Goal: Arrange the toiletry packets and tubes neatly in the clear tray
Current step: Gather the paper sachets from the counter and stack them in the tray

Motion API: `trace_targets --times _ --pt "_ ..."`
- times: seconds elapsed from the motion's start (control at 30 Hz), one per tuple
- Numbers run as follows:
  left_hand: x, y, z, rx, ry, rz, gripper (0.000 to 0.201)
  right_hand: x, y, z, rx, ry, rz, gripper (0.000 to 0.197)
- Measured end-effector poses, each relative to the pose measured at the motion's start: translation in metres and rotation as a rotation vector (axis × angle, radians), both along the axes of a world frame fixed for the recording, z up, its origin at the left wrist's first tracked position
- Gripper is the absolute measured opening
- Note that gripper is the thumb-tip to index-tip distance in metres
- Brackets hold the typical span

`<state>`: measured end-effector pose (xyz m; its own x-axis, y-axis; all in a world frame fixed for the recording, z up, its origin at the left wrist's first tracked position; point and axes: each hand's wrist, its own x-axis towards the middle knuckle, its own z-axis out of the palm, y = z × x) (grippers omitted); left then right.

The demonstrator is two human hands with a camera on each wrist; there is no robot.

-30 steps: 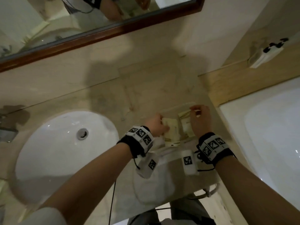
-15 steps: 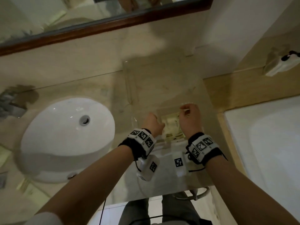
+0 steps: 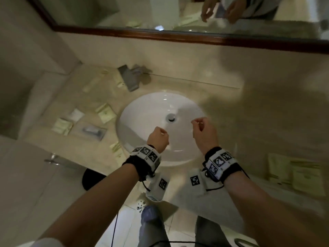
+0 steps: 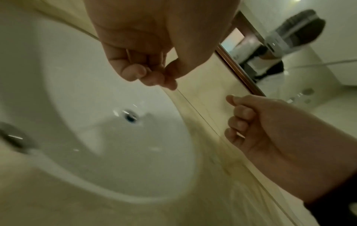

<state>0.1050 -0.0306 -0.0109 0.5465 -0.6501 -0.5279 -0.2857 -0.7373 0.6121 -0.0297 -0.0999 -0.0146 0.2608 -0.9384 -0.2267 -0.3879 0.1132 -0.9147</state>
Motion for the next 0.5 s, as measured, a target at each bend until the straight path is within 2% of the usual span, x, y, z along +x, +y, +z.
trace_targets --times 0.07,0.13,0.23,0.33,0.5 --pt "0.051 0.031 -0.007 0.003 0.015 0.134 0.012 0.047 0.020 -0.001 0.009 0.017 0.078 0.017" --pt "0.099 0.060 -0.017 0.042 0.008 0.203 0.019 0.093 0.042 -0.002 0.033 0.036 0.143 0.023" --pt "0.167 0.097 -0.037 0.079 -0.007 0.218 0.027 0.162 0.070 -0.012 0.068 0.073 0.190 0.024" --pt "0.227 0.118 -0.048 0.101 -0.014 0.217 0.030 0.221 0.087 -0.025 0.079 0.119 0.164 0.021" --pt "0.305 0.129 -0.047 0.119 -0.047 0.221 0.025 0.283 0.095 -0.031 0.131 0.225 0.128 0.020"
